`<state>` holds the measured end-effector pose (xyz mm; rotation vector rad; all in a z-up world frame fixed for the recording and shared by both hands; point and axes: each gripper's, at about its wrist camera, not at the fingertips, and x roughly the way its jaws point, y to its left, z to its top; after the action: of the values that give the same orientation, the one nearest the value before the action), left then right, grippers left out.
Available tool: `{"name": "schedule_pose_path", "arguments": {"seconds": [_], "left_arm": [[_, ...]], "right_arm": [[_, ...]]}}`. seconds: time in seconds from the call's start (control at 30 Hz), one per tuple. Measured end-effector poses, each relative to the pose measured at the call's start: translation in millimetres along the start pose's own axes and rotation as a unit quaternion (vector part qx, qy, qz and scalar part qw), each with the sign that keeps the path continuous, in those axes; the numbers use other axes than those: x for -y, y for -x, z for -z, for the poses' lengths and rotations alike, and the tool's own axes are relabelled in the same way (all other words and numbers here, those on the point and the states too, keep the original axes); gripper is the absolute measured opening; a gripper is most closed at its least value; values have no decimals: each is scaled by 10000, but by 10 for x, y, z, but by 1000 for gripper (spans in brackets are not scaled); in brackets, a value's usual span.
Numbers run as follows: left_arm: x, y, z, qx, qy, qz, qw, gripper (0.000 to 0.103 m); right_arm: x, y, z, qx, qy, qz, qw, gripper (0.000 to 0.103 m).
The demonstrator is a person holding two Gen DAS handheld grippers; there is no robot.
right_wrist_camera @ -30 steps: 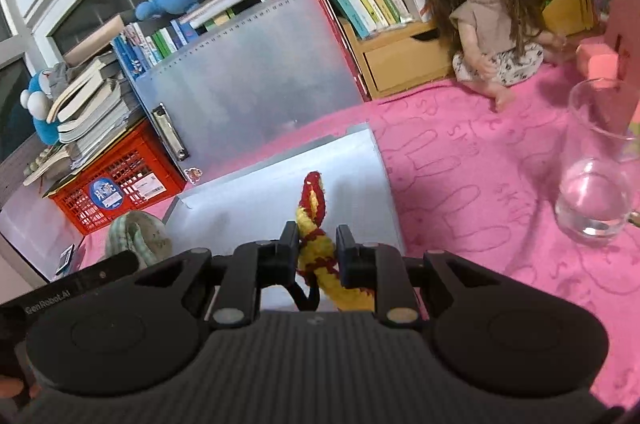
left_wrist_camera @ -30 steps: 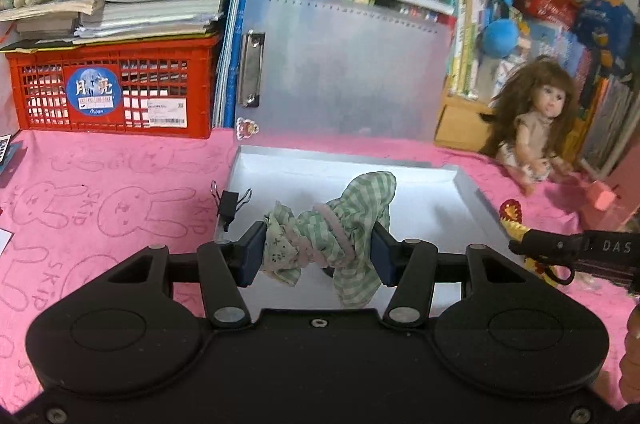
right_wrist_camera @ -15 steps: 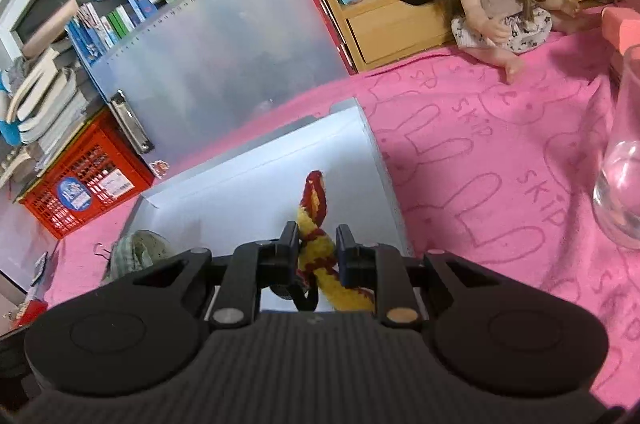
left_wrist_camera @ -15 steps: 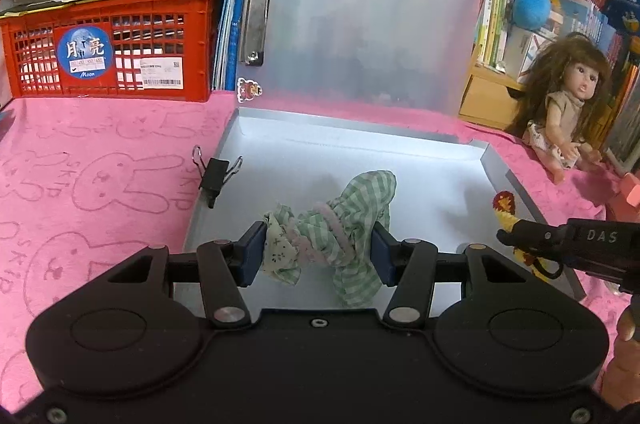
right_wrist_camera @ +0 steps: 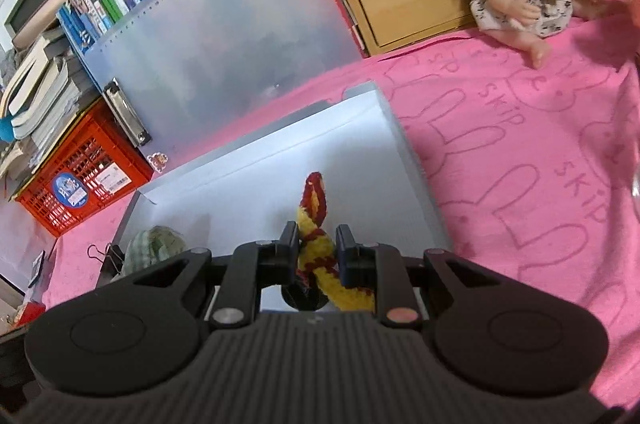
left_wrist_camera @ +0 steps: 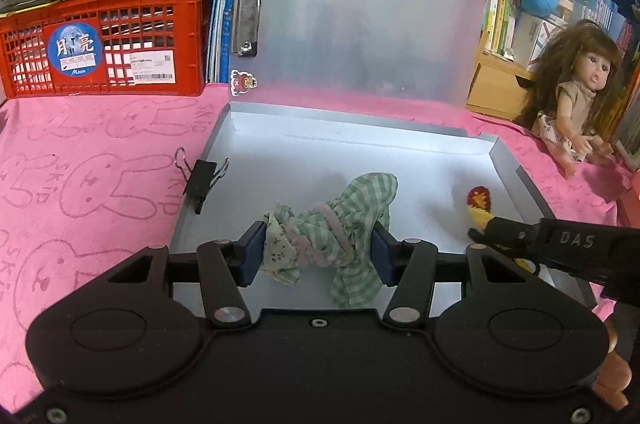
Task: Organize objects
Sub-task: 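Lower the dress into the tray and open the left gripper while the right holds the strip above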
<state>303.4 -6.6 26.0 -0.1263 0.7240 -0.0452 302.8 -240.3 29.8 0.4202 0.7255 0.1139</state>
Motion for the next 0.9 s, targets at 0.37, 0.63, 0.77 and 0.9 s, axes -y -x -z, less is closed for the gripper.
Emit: {"name": "schedule_pose_path", "arguments": {"seconds": [0.37,0.63,0.77,0.9], "left_arm": [[86,-66,-74,-46,-20,51,10000,55],[101,8,-64,-70,-48,143,9999,77],[128,125,-68,28,-136,171,9998,86],[129,278,-58,104,-131,257,9995,91]], "right_arm": [[-100,-93,-15,-9,158,-60,9999,23],[-92,85,-44,239,97,-312,9992,51],[-106,245,-67,361,129,-362,9986,53],[-120,451,-64,498,184,-432,9977,56]]}}
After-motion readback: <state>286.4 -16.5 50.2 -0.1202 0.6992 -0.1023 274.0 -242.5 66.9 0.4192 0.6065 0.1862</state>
